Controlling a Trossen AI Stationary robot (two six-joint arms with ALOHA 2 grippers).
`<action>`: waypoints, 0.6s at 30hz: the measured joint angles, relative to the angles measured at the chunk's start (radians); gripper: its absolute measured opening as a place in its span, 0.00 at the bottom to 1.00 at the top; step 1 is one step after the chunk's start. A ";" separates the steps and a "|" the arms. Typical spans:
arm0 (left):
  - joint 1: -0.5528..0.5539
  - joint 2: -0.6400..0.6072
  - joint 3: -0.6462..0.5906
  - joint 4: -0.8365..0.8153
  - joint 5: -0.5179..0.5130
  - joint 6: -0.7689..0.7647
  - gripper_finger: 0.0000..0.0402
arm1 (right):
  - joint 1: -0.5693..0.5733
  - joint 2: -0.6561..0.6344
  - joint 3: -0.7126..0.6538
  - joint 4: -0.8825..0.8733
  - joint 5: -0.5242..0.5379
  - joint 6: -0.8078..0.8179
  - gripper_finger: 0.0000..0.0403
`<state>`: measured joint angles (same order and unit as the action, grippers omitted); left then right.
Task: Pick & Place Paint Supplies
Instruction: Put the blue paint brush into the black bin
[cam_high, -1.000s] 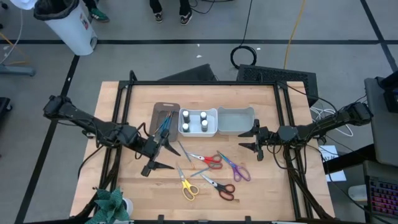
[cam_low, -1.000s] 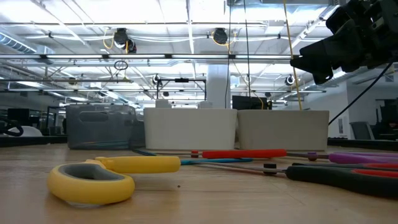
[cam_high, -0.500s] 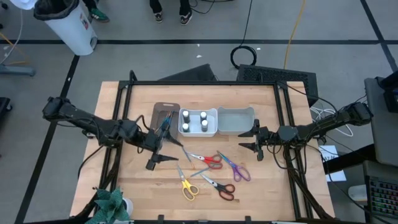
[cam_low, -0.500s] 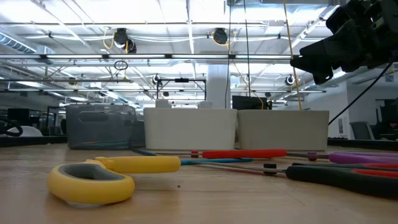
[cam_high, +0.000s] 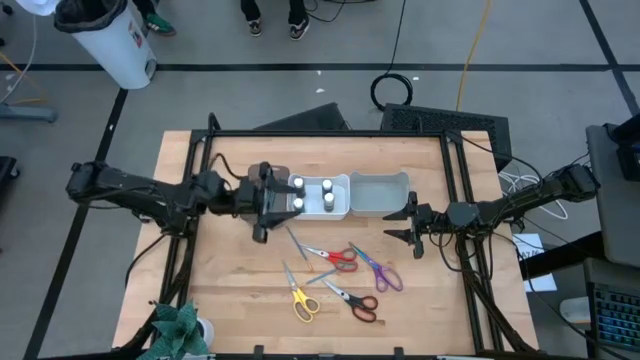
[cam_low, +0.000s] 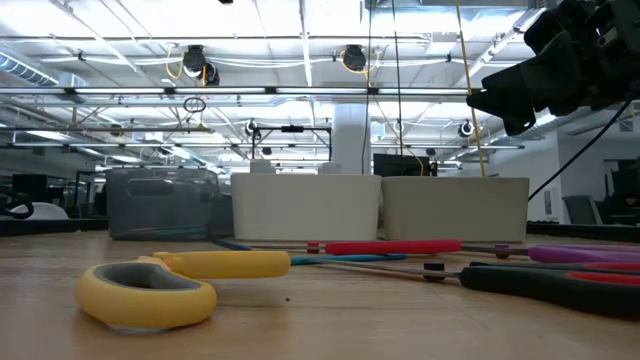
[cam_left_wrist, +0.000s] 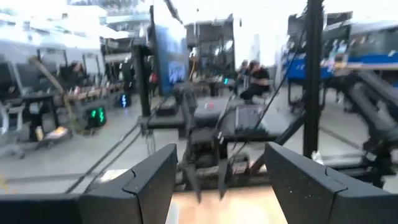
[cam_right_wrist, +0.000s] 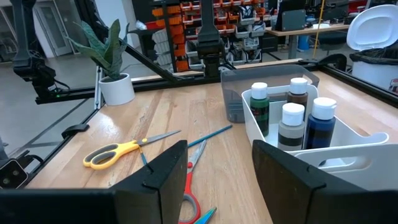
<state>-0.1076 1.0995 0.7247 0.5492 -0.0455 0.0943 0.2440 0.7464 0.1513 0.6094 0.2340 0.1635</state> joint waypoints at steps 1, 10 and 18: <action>0.006 0.007 0.000 -0.003 0.000 -0.002 0.62 | 0.000 0.000 0.000 0.000 0.000 0.000 0.42; 0.036 0.116 0.000 0.041 0.001 -0.020 0.62 | 0.000 0.000 0.000 0.000 0.000 0.000 0.42; 0.021 0.185 0.000 0.105 0.047 -0.163 0.62 | 0.000 0.000 0.000 0.000 0.000 0.000 0.42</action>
<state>-0.0866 1.2840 0.7242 0.6545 0.0020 -0.0690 0.2439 0.7464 0.1513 0.6094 0.2340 0.1636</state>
